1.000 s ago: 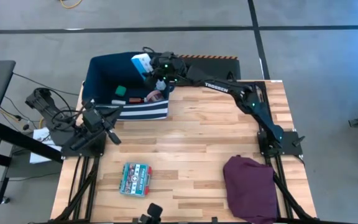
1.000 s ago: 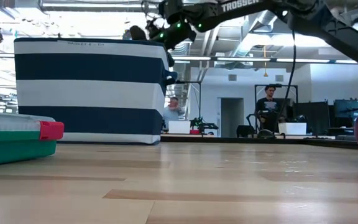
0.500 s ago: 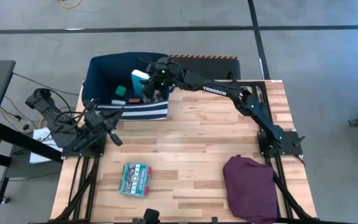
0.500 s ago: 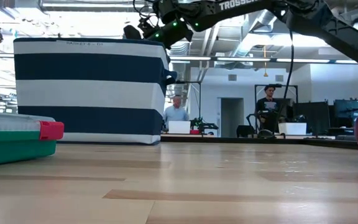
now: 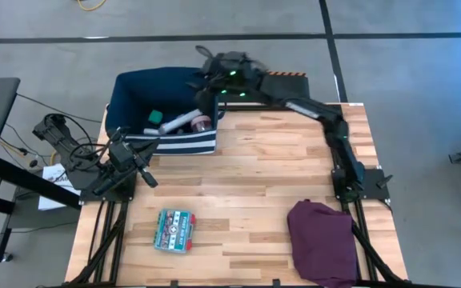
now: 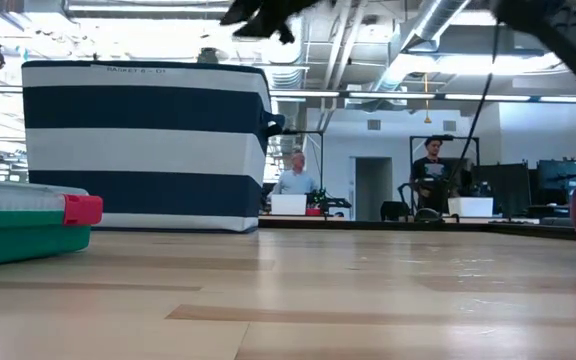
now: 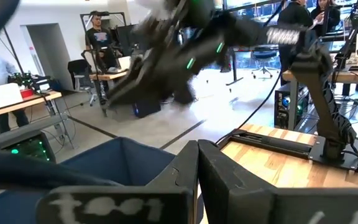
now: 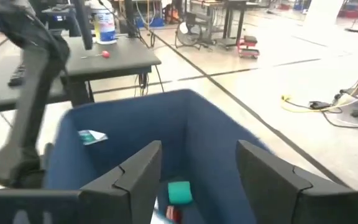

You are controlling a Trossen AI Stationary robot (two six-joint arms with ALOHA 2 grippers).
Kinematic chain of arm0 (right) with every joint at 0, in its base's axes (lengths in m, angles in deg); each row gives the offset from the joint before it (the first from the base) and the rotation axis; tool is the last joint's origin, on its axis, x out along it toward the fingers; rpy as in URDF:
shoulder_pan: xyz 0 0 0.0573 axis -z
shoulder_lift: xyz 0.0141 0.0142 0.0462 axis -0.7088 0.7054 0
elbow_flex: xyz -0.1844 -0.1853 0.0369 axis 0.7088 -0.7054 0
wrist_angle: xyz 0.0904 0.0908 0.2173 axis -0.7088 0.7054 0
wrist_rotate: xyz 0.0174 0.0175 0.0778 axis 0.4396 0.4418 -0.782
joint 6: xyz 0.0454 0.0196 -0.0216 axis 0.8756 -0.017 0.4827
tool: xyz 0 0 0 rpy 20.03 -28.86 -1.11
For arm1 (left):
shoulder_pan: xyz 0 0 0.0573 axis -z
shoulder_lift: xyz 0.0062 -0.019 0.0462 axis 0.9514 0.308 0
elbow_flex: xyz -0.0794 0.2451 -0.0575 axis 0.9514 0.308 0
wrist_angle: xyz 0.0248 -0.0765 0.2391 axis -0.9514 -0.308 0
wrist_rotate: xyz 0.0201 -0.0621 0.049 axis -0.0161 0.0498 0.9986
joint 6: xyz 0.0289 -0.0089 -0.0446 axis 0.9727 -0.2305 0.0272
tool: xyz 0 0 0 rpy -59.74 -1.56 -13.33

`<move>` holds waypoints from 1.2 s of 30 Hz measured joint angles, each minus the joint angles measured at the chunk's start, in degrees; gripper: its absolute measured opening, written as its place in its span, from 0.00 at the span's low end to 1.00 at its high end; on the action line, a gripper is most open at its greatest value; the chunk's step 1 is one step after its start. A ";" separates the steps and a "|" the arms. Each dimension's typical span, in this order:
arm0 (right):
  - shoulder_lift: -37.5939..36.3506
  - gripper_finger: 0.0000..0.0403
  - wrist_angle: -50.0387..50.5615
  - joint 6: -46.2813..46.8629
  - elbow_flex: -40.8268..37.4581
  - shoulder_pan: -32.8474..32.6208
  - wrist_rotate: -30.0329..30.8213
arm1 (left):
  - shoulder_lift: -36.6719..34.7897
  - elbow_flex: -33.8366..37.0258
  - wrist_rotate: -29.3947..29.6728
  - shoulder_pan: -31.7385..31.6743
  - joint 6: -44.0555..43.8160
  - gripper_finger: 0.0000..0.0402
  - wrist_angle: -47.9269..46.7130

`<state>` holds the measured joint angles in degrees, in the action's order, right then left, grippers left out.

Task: Pick & place medical supplies in basket/bin
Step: Put the green first aid kit into the blue bin

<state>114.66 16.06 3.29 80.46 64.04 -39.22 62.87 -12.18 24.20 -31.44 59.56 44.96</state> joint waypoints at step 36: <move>-22.26 0.32 67.03 7.80 -0.06 -17.81 16.95 | 39.15 -19.56 -59.70 -7.79 -56.68 0.00 -34.22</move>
<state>92.40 83.09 11.09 80.40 46.24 -22.27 102.02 -31.74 -35.50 -39.23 2.89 10.74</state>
